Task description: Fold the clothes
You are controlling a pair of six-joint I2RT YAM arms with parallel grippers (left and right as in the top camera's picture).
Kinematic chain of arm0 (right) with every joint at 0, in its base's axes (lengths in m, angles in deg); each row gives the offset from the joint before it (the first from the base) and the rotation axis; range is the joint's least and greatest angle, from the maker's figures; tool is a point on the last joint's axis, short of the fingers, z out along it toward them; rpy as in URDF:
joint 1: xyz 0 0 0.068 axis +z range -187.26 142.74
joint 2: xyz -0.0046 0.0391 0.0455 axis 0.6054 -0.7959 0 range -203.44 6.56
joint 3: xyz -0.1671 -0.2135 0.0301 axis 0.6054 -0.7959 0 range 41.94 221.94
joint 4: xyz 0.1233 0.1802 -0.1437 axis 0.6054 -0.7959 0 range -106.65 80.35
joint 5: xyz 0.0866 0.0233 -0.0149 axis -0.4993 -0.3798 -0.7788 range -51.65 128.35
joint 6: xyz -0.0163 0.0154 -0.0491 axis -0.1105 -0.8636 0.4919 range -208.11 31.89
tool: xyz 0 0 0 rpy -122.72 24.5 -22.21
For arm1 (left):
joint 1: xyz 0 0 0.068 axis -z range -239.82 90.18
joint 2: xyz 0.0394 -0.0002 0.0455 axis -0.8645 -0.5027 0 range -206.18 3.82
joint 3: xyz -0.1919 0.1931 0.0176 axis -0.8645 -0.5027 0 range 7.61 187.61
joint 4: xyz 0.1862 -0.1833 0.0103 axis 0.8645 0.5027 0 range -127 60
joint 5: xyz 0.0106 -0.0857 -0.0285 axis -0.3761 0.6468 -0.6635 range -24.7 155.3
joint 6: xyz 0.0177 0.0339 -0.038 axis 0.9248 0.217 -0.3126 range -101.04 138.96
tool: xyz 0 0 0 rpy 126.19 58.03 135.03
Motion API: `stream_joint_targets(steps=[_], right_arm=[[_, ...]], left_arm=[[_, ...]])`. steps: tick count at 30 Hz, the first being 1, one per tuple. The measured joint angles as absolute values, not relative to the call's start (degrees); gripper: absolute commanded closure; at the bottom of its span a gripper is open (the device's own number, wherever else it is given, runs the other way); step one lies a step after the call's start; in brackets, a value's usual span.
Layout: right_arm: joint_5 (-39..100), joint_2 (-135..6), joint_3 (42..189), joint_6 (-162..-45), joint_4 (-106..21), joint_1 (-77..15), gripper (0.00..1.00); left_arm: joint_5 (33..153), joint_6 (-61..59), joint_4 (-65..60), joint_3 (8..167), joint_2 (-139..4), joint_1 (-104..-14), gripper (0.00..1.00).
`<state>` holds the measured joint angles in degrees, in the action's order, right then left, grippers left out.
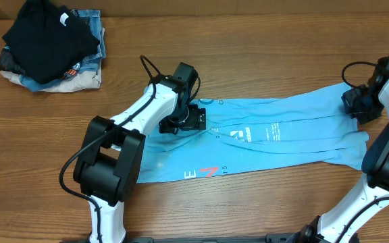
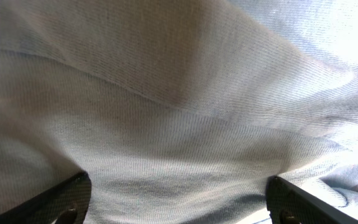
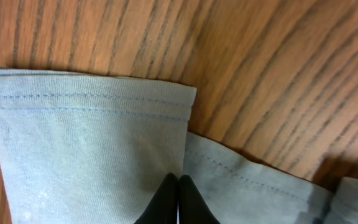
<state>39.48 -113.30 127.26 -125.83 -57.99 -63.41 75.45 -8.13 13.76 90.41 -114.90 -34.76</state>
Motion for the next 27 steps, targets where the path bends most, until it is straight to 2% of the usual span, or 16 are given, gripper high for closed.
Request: stream_joint_targets(steps=[10, 27], right_arm=[[41.34, -113.3, 130.02, -125.85, -63.12, -63.41, 0.96], [44.64, -113.3, 142.45, -128.93, -85.42, -63.43, 0.96]], left_arm=[[75.52, -8.13, 13.74, 90.41, -114.9, -34.76, 0.06], [75.41, -8.13, 13.74, 90.41, -114.9, -34.76, 0.07]])
